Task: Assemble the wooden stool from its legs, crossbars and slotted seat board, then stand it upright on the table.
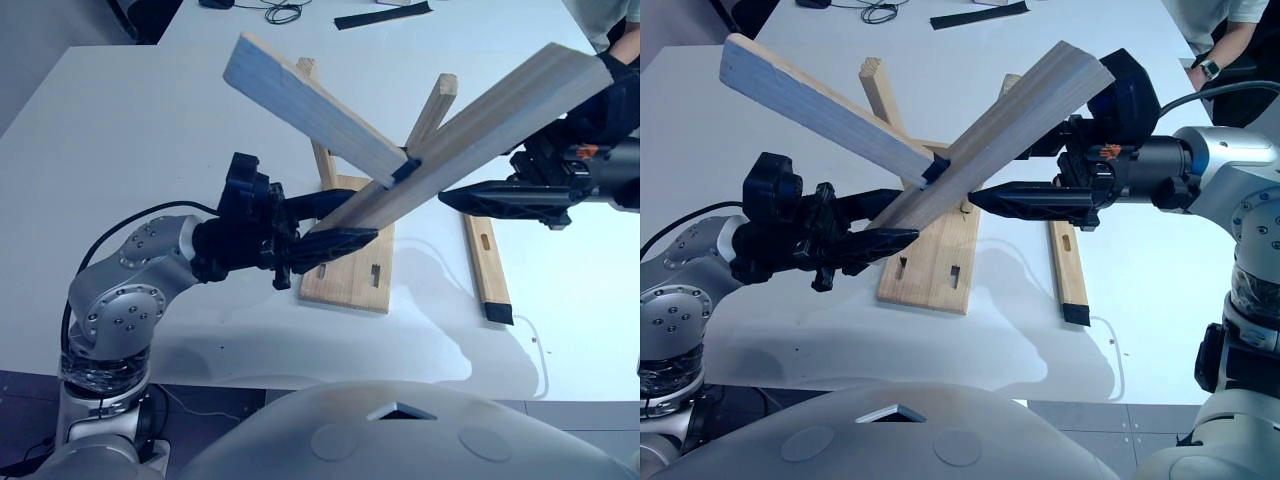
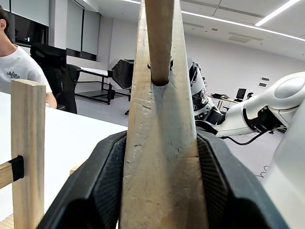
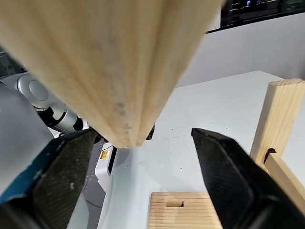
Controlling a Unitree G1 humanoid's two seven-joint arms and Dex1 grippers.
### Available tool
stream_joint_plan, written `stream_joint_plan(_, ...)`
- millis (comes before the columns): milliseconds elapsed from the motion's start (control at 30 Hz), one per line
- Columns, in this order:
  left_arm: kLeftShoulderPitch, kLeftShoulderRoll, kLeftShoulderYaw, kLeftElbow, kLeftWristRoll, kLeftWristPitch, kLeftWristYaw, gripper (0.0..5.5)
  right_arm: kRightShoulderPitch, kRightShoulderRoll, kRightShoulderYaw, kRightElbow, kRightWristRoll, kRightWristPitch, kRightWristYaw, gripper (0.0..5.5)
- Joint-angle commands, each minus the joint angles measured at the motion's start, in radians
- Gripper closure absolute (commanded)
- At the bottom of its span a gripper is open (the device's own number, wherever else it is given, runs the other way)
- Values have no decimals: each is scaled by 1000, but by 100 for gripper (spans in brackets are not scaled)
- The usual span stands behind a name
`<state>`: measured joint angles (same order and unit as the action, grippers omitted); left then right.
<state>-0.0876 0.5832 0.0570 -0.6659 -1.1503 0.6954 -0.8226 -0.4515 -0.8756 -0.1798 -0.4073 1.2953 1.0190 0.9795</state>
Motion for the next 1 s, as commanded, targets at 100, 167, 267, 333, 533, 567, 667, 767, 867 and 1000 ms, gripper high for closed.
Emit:
stream_joint_plan(100, -41, -17, -44, 36, 42, -21, -25, 348, -55, 6, 36, 3, 4, 17, 22, 182)
stream_joint_plan(167, -50, -23, -52, 48, 50, -23, -28, 348, -62, 10, 42, 1, 7, 19, 25, 182)
stream_joint_plan(267, -55, -25, -63, 61, 64, -24, -40, 348, -74, 17, 44, 2, 17, 22, 23, 182)
stream_joint_plan(333, -52, -25, -68, 69, 73, -23, -54, 348, -87, 25, 44, 9, 24, 23, 16, 182)
stream_joint_plan(533, -33, -16, -84, 84, 106, -27, -100, 348, -122, 48, 41, 30, 32, 22, -6, 182)
stream_joint_plan(567, -29, -13, -84, 85, 110, -27, -106, 348, -123, 47, 39, 31, 34, 22, -8, 182)
stream_joint_plan(667, -26, -10, -80, 93, 120, -26, -119, 348, -117, 44, 37, 24, 39, 22, -9, 182)
stream_joint_plan(767, -29, -13, -78, 100, 129, -28, -121, 348, -104, 43, 43, 6, 38, 20, -7, 182)
stream_joint_plan(867, -44, -19, -74, 105, 127, -25, -114, 348, -79, 38, 64, -21, 12, 15, 6, 182)
stream_joint_plan(1000, -58, -25, -67, 100, 119, -19, -106, 348, -59, 48, 86, -44, -10, 6, 9, 182)
